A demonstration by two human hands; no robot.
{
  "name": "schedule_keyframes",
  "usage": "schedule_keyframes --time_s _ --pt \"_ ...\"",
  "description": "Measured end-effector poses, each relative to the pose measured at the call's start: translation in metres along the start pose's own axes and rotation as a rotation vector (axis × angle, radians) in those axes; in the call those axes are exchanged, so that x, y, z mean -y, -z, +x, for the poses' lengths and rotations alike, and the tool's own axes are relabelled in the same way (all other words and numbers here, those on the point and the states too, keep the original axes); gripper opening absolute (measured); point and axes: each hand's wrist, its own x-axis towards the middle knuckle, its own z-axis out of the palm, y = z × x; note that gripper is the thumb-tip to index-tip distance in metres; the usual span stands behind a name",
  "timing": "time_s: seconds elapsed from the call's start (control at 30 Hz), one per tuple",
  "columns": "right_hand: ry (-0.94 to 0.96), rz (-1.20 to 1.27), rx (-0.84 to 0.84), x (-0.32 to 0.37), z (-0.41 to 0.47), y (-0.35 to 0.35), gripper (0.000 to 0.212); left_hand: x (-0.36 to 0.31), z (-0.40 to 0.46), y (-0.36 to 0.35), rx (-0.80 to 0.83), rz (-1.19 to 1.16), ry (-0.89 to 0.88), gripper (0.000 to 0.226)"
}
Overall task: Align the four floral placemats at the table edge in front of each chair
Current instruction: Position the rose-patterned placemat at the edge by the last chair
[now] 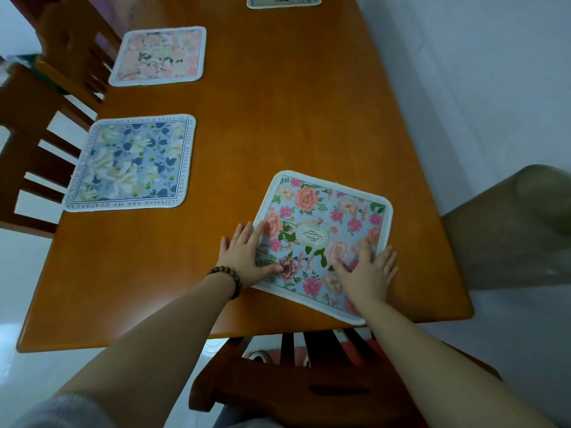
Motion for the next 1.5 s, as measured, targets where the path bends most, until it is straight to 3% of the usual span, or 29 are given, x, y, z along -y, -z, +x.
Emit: schedule_keyframes --time_s 0.37,0.6,0.73,0.9,1.17,1.5 --pt "0.343 -0.172 0.193 0.04 0.107 0.03 0.09 0.01 -0.038 -0.005 -0.094 -0.065 -0.049 0.101" --pt "0.483 -0.263 0.366 0.098 0.151 0.039 0.091 0.015 -0.067 -0.017 -0.081 0.151 -0.133 0.092" --pt "0.456 -0.24 0.217 0.092 0.126 0.039 0.09 0.031 -0.06 -0.003 -0.134 0.16 -0.093 0.088" --pt "0.339 -0.171 0.001 0.065 0.049 0.016 0.091 0.056 -0.025 0.02 -0.172 0.116 0.036 0.101" --pt "0.011 -0.075 0.04 0.038 -0.024 -0.018 0.105 0.061 0.038 0.042 -0.081 -0.009 0.124 0.113" --pt "0.093 -0.081 0.047 0.024 0.013 -0.002 0.1 0.046 0.007 0.02 -0.065 -0.074 0.082 0.109"
